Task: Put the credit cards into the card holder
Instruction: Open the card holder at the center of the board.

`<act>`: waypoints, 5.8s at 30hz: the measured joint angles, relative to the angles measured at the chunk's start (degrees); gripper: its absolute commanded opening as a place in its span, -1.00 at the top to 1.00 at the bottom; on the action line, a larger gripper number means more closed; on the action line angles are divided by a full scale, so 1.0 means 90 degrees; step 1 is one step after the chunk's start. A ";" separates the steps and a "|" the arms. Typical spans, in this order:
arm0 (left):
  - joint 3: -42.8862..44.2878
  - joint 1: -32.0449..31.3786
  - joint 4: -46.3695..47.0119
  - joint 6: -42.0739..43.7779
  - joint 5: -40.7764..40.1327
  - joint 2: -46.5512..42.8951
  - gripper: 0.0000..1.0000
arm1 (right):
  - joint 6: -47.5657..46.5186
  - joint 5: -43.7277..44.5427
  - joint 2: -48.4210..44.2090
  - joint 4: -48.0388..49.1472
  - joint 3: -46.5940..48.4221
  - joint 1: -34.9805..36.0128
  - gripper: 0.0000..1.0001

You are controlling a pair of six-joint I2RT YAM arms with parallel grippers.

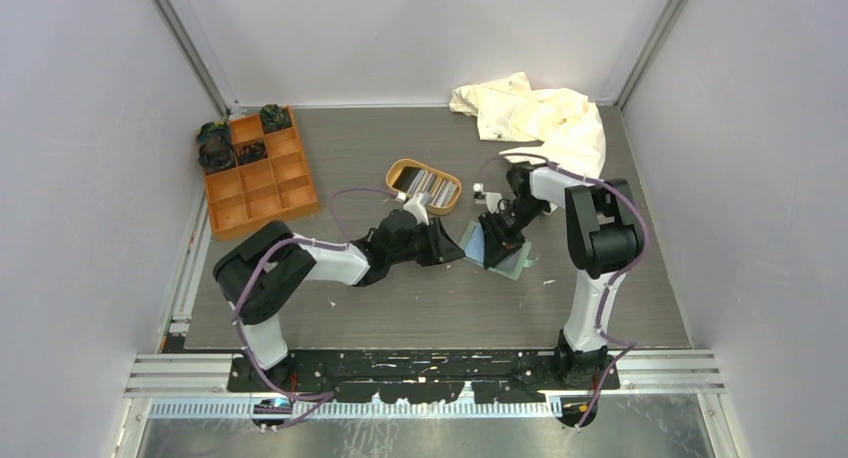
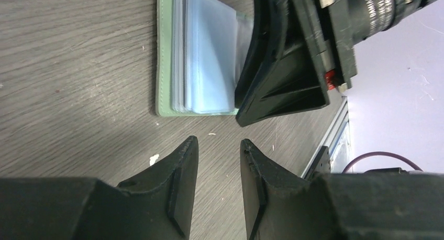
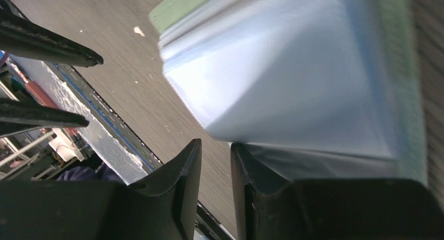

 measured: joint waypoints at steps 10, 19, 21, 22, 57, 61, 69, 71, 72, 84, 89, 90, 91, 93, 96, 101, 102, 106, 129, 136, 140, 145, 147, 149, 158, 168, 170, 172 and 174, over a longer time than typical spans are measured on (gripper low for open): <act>-0.0121 0.0185 0.0022 0.0823 0.0143 -0.0673 -0.12 | -0.0202 0.0010 -0.0702 0.0070 -0.0073 0.0027 0.13; 0.0886 0.0714 -0.0957 0.1251 0.0702 -0.0211 -0.11 | -0.0401 0.0954 -0.1700 0.0257 -0.0131 -0.0321 -0.01; 0.1122 0.0670 -0.1457 0.1462 0.0561 -0.0211 -0.11 | -0.0408 0.1316 -0.1681 0.0257 -0.0168 -0.0449 -0.08; 0.1229 0.0653 -0.1707 0.1554 0.0495 -0.0206 -0.11 | -0.0413 0.1452 -0.1666 0.0255 -0.0175 -0.0566 -0.11; -0.0493 0.0622 -0.1727 0.2278 0.0403 -0.1761 -0.03 | -0.1090 0.0719 -0.0323 -0.0058 -0.0073 -0.0466 0.84; -0.0916 0.0573 -0.1654 0.2348 0.0393 -0.2397 -0.02 | -0.1343 0.0787 -0.0321 -0.0041 -0.0073 0.0073 0.85; -0.1124 -0.0022 -0.2353 0.2331 -0.0374 -0.3002 -0.05 | -0.1545 0.0964 -0.0340 0.0202 -0.0083 0.1326 0.83; -0.1090 -0.0172 -0.2584 0.2368 -0.0651 -0.3036 -0.13 | -0.1513 0.0971 -0.0384 0.0284 -0.0095 0.1411 0.76; -0.1049 -0.0240 -0.2732 0.2397 -0.0826 -0.3033 -0.19 | -0.1486 0.0986 -0.0410 0.0311 -0.0095 0.1409 0.74; 0.0092 -0.0629 -0.3976 0.2246 -0.2089 -0.2013 -0.27 | -0.1202 0.1018 -0.0525 0.0352 -0.0090 0.1124 0.67; 0.0767 -0.0984 -0.4592 0.1812 -0.2611 -0.1307 -0.24 | -0.1175 0.1015 -0.0525 0.0342 -0.0080 0.1124 0.67; 0.0908 -0.1037 -0.4714 0.1766 -0.2701 -0.1173 -0.24 | -0.1175 0.1018 -0.0525 0.0338 -0.0078 0.1127 0.67; 0.1032 -0.1090 -0.4833 0.1698 -0.2805 -0.1047 -0.23 | -0.1173 0.1018 -0.0525 0.0333 -0.0078 0.1127 0.67; 0.1154 -0.1168 -0.5003 0.1605 -0.2960 -0.0920 -0.22 | -0.1163 0.1018 -0.0525 0.0330 -0.0078 0.1127 0.67; 0.1248 -0.1270 -0.5248 0.1469 -0.3181 -0.0838 -0.21 | -0.1154 0.1018 -0.0525 0.0328 -0.0078 0.1127 0.66; 0.1549 -0.1370 -0.5661 0.1343 -0.3519 -0.0644 -0.23 | -0.1149 0.1018 -0.0525 0.0325 -0.0078 0.1127 0.67; 0.1586 -0.1384 -0.5695 0.1331 -0.3575 -0.0607 -0.24 | -0.1146 0.1018 -0.0525 0.0323 -0.0078 0.1127 0.67; 0.1681 -0.1438 -0.5867 0.1316 -0.3762 -0.0563 -0.28 | -0.1134 0.1018 -0.0522 0.0304 -0.0075 0.1127 0.66; 0.1851 -0.1474 -0.6062 0.1367 -0.3810 -0.0291 -0.18 | -0.1132 0.1018 -0.0503 0.0253 -0.0017 0.1127 0.66; 0.1863 -0.1474 -0.6052 0.1365 -0.3757 -0.0294 -0.08 | -0.1132 0.1015 -0.0500 0.0202 -0.0007 0.1127 0.66; 0.1872 -0.1474 -0.6045 0.1362 -0.3713 -0.0294 -0.01 | -0.1132 0.1005 -0.0447 0.0175 -0.0002 0.1127 0.67; 0.1875 -0.1477 -0.6016 0.1362 -0.3655 -0.0294 0.01 | -0.1129 0.1001 -0.0306 0.0155 0.0005 0.1127 0.67; 0.1875 -0.1484 -0.6003 0.1362 -0.3640 -0.0294 0.03 | -0.1124 0.0993 -0.0284 0.0148 0.0005 0.1129 0.67; 0.1875 -0.1496 -0.5996 0.1360 -0.3621 -0.0296 0.09 | -0.1112 0.0981 -0.0282 0.0138 0.0005 0.1129 0.66; 0.1872 -0.1564 -0.5889 0.1307 -0.3376 -0.0379 0.16 | -0.1071 0.0954 -0.0279 0.0131 0.0005 0.1129 0.66; 0.1756 -0.1588 -0.5578 0.1292 -0.3174 -0.0843 0.15 | -0.1061 0.0930 -0.0248 0.0114 0.0007 0.1132 0.67; 0.1753 -0.1588 -0.5506 0.1290 -0.3126 -0.0845 0.14 | -0.1061 0.0925 -0.0248 0.0114 0.0017 0.1137 0.67; 0.1746 -0.1588 -0.5489 0.1292 -0.3084 -0.0845 0.14 | -0.1061 0.0916 -0.0248 0.0112 0.0024 0.1139 0.67; 0.1736 -0.1588 -0.5457 0.1299 -0.3031 -0.0845 0.13 | -0.1061 0.0913 -0.0248 0.0112 0.0029 0.1141 0.67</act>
